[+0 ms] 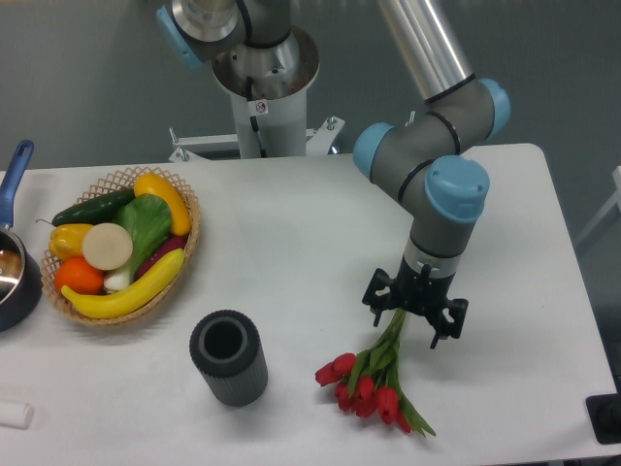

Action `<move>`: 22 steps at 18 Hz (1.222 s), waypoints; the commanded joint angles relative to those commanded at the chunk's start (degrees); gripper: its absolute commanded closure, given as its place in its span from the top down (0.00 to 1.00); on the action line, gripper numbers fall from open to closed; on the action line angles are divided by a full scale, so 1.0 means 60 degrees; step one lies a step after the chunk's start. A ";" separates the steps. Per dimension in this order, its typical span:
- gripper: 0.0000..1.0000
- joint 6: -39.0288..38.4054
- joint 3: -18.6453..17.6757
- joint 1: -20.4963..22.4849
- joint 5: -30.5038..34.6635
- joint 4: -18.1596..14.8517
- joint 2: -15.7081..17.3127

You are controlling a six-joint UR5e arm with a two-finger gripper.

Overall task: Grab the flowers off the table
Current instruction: 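Lower the open gripper down onto the tulip stems, then close the gripper around the tulip stems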

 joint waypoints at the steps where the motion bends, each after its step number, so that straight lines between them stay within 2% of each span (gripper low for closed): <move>1: 1.00 0.0000 0.0029 -0.0044 0.0015 0.0015 -0.0073; 16: 1.00 -0.0015 -0.0073 -0.0162 0.0571 0.0044 -0.0425; 20: 0.84 -0.0015 -0.0146 -0.0177 0.0746 0.0044 -0.0411; 21: 0.78 -0.0029 -0.0146 -0.0177 0.0791 0.0044 -0.0396; 22: 0.67 -0.0058 -0.0146 -0.0177 0.0791 0.0030 -0.0396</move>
